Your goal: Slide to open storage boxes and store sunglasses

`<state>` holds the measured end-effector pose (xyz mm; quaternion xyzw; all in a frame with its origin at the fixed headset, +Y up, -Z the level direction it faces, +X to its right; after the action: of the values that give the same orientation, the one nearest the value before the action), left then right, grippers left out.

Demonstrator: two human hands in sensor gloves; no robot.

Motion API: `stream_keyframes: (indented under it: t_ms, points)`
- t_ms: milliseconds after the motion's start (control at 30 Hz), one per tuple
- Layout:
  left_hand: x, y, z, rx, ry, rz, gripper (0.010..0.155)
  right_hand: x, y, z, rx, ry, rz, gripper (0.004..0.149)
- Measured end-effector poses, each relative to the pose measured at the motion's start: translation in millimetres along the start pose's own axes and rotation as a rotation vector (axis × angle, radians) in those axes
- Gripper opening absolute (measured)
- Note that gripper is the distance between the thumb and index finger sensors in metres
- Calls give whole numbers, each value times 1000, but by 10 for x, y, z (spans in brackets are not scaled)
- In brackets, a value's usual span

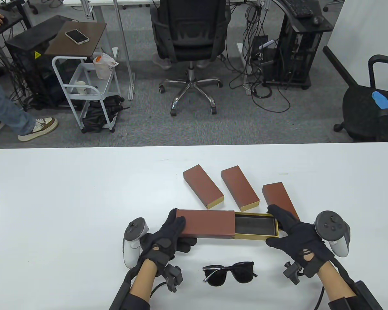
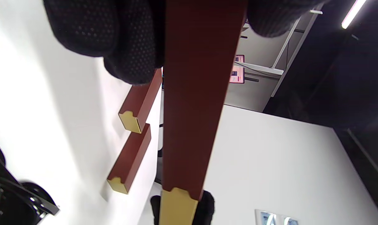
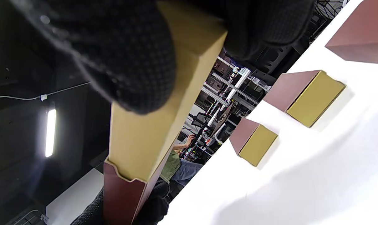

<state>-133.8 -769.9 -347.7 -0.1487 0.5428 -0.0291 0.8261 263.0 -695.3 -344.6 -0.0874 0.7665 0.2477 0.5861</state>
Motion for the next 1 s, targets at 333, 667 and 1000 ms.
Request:
stream_keyframes:
  t_ms: [333, 667, 1000]
  points:
    - [-68, 71, -75, -5, 178, 58, 79, -23, -26, -166, 36, 15, -19, 92]
    - [-204, 169, -239, -9, 380, 163, 78, -82, -82, -580, -348, 102, -144, 86]
    - [-243, 124, -347, -5, 454, 151, 77, -136, 248, -1351, -819, 279, 140, 52]
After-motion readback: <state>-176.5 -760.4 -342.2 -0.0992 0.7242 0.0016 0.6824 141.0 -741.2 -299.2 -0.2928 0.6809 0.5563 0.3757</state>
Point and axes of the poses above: the tracker on the back of each hand, its own y axis roughly to the thumb side, its own x axis roughly from the wrist to the fingertips, z = x × y, the point moved 2 cm from there along x, roughly from the wrist to the fingertips
